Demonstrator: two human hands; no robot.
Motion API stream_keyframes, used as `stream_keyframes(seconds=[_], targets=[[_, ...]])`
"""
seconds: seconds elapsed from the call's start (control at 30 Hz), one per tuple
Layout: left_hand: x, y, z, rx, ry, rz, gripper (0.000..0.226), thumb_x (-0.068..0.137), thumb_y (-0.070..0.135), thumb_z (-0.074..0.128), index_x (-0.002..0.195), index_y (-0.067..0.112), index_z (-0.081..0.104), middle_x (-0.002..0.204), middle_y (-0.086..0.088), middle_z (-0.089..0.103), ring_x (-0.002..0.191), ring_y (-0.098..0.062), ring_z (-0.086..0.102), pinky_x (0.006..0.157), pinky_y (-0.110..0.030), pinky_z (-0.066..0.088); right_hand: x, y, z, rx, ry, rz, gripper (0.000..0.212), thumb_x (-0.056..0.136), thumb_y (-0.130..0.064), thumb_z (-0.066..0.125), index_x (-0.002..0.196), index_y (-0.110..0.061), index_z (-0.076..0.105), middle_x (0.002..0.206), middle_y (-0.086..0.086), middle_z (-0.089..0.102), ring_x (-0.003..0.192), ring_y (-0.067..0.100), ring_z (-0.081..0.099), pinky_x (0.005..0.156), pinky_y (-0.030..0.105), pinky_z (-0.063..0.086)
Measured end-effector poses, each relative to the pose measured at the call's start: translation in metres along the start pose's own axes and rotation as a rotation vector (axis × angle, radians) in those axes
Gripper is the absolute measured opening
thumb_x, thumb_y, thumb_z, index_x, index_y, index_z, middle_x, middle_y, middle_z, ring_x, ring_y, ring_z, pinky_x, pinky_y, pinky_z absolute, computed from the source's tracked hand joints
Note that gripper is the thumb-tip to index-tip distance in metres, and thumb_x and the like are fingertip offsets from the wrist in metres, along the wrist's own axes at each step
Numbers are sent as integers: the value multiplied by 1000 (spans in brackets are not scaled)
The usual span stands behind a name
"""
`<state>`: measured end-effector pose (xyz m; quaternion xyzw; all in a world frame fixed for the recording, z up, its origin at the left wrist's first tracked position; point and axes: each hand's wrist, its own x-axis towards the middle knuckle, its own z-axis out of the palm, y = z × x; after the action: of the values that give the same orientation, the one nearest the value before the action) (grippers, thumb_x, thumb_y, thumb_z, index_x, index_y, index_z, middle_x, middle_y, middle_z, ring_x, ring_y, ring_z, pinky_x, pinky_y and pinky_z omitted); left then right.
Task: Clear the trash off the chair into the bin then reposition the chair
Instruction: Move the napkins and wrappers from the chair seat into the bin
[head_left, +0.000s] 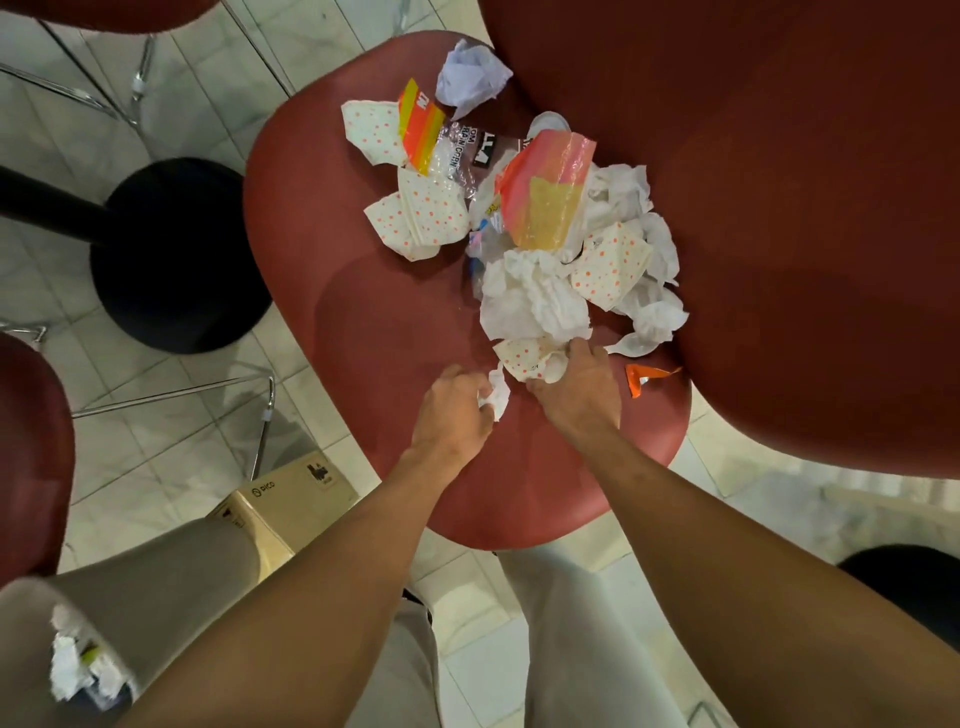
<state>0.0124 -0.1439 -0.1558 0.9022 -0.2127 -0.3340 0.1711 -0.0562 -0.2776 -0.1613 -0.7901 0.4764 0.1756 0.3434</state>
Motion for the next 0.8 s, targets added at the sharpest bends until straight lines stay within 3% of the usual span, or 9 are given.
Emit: stream_keyframes(seconds=[0.17,0.57,0.8], targets=[[-25,-7,-23,10,53,-29,22,81,10,68,103,15,70,102,-7,57,87,-27,60,78,-31,47,-36,-9,-6,0,-18,3,66,80,-33,73,135,-16,41,135,9,42,121,33,49,93,41,45],[-148,-77,-91,-101,195,-156,14,82,11,66,94,19,70,95,1,52,82,-19,54,66,-25,39,-168,-74,-2,-18,-8,-172,61,79,-31,72,130,-15,45,135,9,43,112,31,56,91,38,46],[-223,-150,-128,-189,335,-227,13,79,11,71,92,15,70,103,-4,59,81,-14,49,71,-22,36,-245,-120,30,-68,-27,-307,59,78,-31,72,129,-14,46,128,7,45,108,28,57,88,37,48]])
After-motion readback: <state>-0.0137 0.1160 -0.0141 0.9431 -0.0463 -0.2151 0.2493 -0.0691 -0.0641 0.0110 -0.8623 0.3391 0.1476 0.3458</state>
